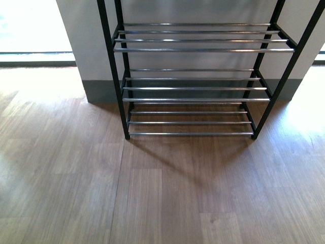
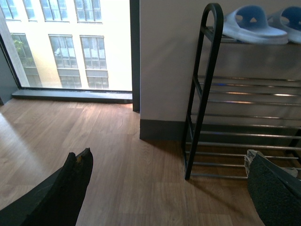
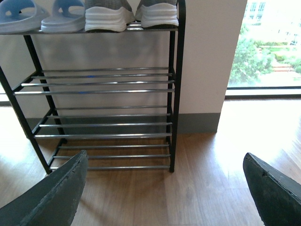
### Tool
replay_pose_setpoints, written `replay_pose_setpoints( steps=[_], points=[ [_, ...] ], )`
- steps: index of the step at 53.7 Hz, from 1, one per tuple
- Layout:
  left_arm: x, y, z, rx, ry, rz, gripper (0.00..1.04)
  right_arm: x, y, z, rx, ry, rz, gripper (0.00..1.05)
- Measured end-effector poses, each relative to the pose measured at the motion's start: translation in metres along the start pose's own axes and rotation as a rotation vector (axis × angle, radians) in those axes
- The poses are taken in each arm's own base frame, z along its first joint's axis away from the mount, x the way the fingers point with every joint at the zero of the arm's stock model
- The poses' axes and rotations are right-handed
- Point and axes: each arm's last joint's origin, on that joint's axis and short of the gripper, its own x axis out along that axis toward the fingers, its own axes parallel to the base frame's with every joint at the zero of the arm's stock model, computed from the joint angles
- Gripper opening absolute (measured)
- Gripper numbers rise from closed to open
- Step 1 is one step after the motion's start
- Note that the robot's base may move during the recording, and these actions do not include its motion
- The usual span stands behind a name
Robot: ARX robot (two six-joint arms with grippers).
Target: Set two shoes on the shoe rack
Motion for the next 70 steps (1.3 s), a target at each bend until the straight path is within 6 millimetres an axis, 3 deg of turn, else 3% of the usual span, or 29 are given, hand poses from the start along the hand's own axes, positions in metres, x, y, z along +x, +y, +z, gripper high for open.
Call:
replay_pose_setpoints(
  steps=[70],
  points=[
    [0.0000, 0.0000, 0.0000, 0.000, 0.000, 0.000, 0.95, 0.0000, 0.0000, 0.0000, 0.000, 0.000, 0.001, 0.96]
  ],
)
